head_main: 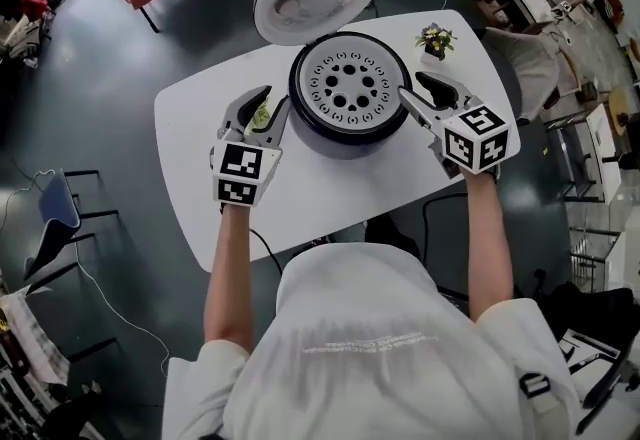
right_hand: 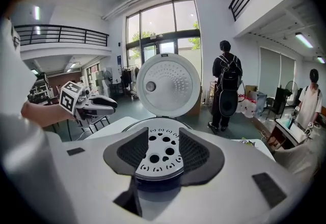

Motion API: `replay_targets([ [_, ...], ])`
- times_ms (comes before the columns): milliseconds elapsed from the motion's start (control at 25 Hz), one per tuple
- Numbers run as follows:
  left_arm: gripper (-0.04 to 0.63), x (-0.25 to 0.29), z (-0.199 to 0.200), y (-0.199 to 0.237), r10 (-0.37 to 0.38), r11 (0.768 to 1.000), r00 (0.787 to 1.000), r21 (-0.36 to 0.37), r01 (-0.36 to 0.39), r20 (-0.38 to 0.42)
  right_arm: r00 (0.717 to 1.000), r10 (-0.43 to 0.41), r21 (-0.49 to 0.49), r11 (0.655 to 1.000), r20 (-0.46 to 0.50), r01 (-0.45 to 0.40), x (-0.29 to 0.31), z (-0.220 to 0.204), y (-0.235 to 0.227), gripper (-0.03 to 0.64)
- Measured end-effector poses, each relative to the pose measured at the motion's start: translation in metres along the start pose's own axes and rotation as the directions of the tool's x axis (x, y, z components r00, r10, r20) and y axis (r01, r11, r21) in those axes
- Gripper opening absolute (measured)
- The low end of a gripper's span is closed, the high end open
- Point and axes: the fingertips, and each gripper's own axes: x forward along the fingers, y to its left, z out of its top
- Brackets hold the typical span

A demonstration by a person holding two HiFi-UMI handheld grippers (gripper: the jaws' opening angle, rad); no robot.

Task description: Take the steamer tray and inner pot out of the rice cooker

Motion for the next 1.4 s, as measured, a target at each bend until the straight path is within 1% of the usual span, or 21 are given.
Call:
replay_targets([
  [200,0.138,0.015,-0.015,0.009,0.062,0.997,0.996,-0.048,-0.065,-0.062,0.995,0.078,0.007,0.997,-0.056,-0.077,0.034,-0.007,-0.018,0.193],
  [400,0.137,0.025,-0.022,0.017,0.137,0.986,0.983,-0.076,-0.147,-0.121,0.980,0.130,-0.022,0.991,-0.149,-0.135,0.070,-0.011,-0.045,0.193],
  [520,0.137,0.029,-0.023,0.027,0.188,0.975,0.972,-0.095,-0.202,-0.140,0.965,0.173,-0.058,0.980,-0.198,-0.188,0.094,-0.013,-0.053,0.202],
  [600,0.137,0.029,-0.028,0.031,0.217,0.966,0.963,-0.105,-0.235,-0.158,0.948,0.211,-0.073,0.970,-0.237,-0.234,0.109,-0.018,-0.053,0.213],
  [680,0.135,0.032,-0.034,0.030,0.230,0.961,0.956,-0.112,-0.253,-0.181,0.931,0.238,-0.083,0.959,-0.277,-0.270,0.120,-0.025,-0.054,0.225],
  [880,0.135,0.044,-0.040,0.024,0.233,0.955,0.947,-0.130,-0.265,-0.219,0.909,0.243,-0.115,0.948,-0.337,-0.296,0.137,-0.030,-0.066,0.233],
  [1160,0.135,0.058,-0.043,0.019,0.224,0.956,0.947,-0.138,-0.260,-0.232,0.888,0.218,-0.197,0.927,-0.404,-0.318,0.154,-0.040,-0.070,0.239],
  [1320,0.135,0.059,-0.048,0.017,0.225,0.953,0.944,-0.149,-0.265,-0.243,0.897,0.181,-0.260,0.917,-0.404,-0.302,0.155,-0.040,-0.071,0.209],
  [1400,0.135,0.060,-0.049,0.016,0.224,0.952,0.943,-0.154,-0.266,-0.245,0.905,0.145,-0.319,0.903,-0.400,-0.286,0.156,-0.041,-0.071,0.198],
])
